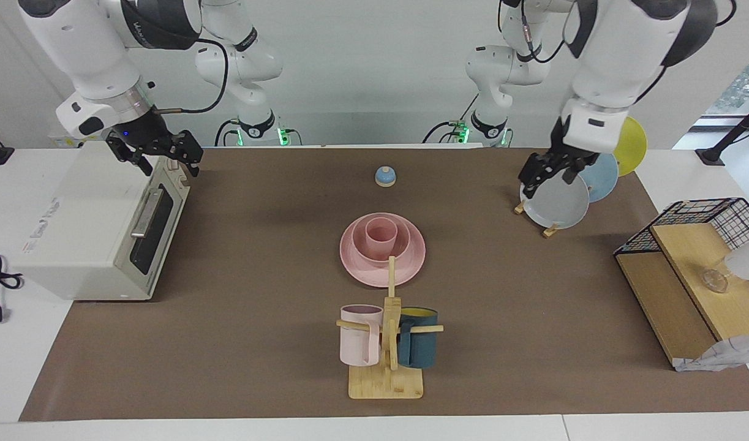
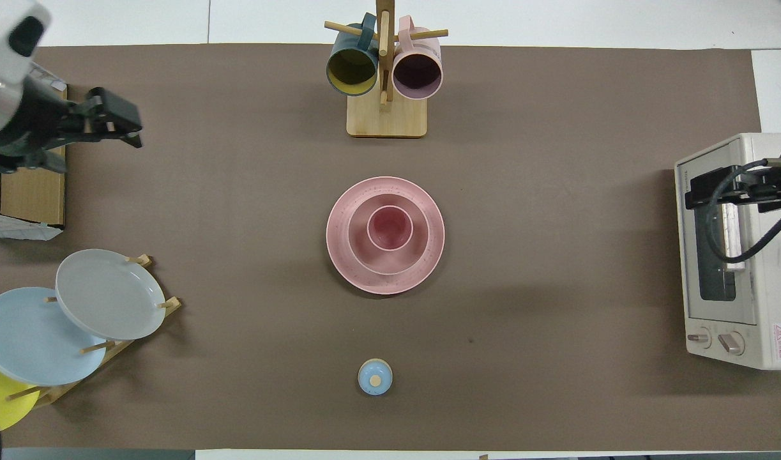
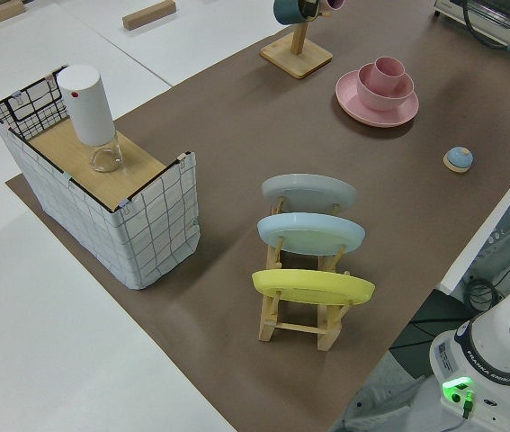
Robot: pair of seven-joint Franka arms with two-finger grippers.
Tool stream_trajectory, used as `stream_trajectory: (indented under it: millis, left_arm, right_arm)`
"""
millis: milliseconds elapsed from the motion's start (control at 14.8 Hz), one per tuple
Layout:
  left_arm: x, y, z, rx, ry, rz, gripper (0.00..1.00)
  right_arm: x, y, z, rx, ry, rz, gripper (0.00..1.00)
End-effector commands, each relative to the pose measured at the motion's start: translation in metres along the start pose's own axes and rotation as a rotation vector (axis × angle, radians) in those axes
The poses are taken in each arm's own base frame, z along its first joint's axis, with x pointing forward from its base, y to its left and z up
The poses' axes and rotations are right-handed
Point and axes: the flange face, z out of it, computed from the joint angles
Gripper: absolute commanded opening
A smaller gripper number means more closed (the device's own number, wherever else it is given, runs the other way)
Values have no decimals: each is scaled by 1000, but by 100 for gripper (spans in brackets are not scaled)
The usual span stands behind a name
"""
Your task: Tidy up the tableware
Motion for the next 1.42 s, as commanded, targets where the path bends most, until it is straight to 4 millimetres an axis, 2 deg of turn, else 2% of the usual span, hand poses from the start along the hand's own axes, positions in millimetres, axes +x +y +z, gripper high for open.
stream_trajectory:
  millis: [0,135,405,811,1351]
  left_arm:
    - [-6,-45,5,18,-38,133,100]
    - [-18,-57,12,21,-49,166,100]
    - [-41,-62,30,10,-12,188,100]
    - [-30,-54,5,11,-61,219,100]
    - [-33,-48,8,-30,-71,239,100]
  right_arm:
    - [-6,-1,-4,25,-5,17,100]
    - [-6,1,-3,25,-7,22,100]
    - [-6,-2,-4,13,-3,19,100]
    - [-6,0,-5,11,-2,20,100]
    - [-7,2,-5,16,-3,20,100]
